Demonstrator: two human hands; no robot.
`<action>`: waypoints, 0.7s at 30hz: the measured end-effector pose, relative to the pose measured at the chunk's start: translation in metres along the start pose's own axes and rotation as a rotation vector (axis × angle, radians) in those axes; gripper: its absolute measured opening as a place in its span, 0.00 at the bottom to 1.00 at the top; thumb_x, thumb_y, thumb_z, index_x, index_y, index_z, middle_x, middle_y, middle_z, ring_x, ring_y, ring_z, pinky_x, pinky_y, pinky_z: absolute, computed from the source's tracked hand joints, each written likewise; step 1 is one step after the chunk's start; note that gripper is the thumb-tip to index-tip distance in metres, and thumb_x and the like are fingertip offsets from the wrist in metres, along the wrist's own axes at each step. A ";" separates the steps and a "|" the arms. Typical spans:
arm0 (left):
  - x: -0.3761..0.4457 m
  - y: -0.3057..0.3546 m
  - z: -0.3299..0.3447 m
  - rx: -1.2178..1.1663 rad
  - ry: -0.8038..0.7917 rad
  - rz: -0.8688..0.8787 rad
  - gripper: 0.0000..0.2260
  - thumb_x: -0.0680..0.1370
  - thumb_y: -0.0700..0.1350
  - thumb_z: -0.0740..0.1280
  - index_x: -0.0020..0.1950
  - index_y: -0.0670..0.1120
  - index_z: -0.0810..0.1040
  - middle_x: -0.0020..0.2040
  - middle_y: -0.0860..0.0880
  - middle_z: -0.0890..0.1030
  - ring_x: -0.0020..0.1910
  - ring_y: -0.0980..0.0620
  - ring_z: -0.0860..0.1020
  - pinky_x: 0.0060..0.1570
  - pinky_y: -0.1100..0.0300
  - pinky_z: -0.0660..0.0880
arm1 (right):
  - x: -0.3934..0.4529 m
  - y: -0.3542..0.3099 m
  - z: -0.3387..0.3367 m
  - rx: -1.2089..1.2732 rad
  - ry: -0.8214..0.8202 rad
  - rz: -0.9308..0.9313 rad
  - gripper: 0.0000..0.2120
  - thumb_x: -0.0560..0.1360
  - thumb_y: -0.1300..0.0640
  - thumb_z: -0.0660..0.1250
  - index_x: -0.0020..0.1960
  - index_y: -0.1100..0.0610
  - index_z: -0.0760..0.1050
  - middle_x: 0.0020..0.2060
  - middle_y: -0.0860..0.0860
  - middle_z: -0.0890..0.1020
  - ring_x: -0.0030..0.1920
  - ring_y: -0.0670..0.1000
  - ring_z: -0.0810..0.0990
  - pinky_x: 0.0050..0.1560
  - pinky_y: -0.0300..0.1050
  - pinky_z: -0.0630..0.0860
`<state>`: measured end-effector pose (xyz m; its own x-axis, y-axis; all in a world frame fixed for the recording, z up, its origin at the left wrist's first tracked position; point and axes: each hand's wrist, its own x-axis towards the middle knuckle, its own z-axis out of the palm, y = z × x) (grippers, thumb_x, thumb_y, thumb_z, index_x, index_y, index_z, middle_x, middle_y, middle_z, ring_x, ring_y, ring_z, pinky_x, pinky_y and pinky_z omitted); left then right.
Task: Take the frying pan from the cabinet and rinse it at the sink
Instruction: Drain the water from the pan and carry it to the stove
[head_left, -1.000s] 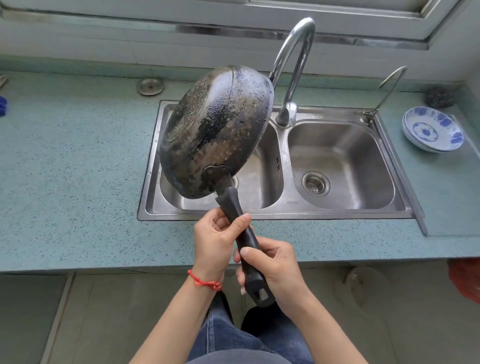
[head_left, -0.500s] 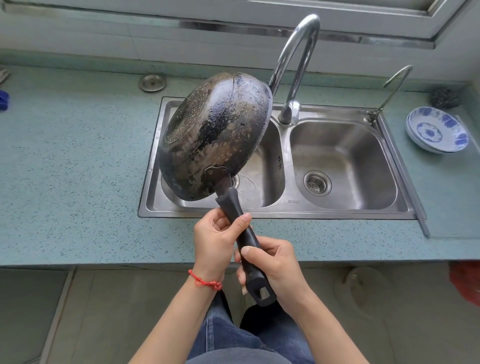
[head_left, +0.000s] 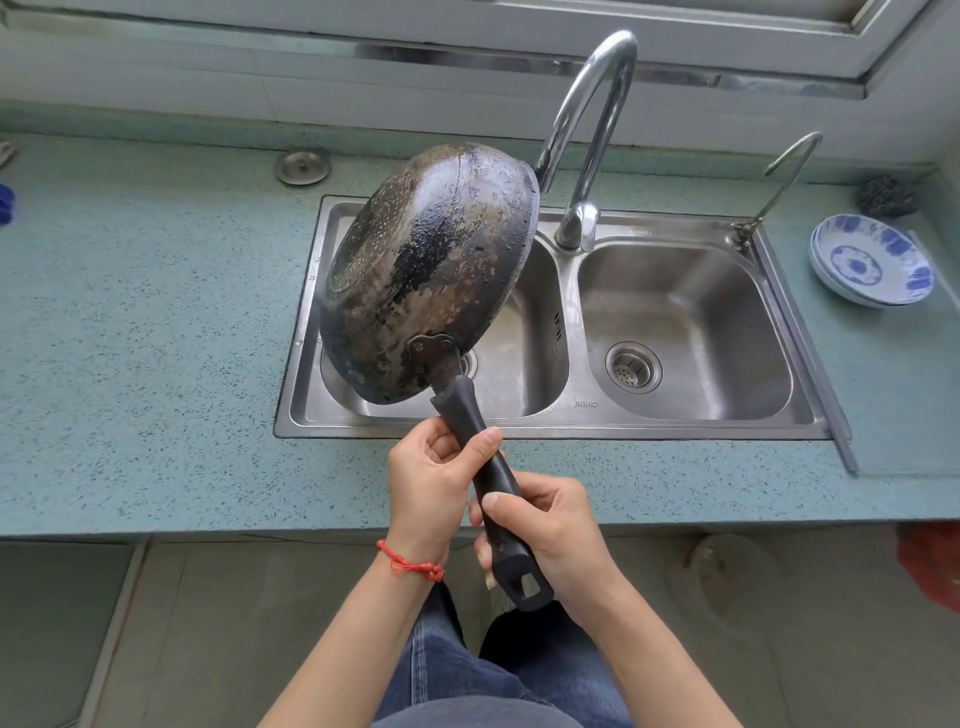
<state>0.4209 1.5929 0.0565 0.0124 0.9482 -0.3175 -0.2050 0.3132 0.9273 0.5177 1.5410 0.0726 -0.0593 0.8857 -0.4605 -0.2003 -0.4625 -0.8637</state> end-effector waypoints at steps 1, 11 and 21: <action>0.000 0.000 0.000 0.001 0.001 0.000 0.03 0.69 0.34 0.70 0.38 0.39 0.77 0.30 0.46 0.80 0.30 0.54 0.80 0.32 0.63 0.77 | 0.000 0.000 0.000 -0.006 -0.001 -0.001 0.06 0.66 0.61 0.64 0.35 0.65 0.75 0.21 0.58 0.75 0.22 0.55 0.71 0.22 0.42 0.73; 0.002 0.000 -0.001 -0.044 -0.026 -0.027 0.03 0.70 0.34 0.69 0.40 0.38 0.76 0.28 0.49 0.81 0.31 0.53 0.81 0.33 0.63 0.78 | 0.002 -0.006 0.000 -0.090 0.019 -0.012 0.06 0.65 0.62 0.64 0.36 0.66 0.74 0.19 0.56 0.75 0.18 0.54 0.71 0.22 0.40 0.72; 0.009 0.008 -0.002 -0.088 -0.148 -0.098 0.03 0.72 0.33 0.66 0.39 0.39 0.77 0.33 0.46 0.83 0.36 0.47 0.82 0.39 0.58 0.81 | 0.000 -0.013 -0.001 -0.385 0.125 -0.101 0.05 0.69 0.63 0.62 0.35 0.60 0.73 0.21 0.55 0.72 0.21 0.53 0.70 0.24 0.42 0.69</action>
<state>0.4172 1.6039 0.0601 0.1790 0.9130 -0.3665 -0.2804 0.4044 0.8705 0.5216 1.5473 0.0836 0.0660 0.9265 -0.3705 0.1831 -0.3762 -0.9083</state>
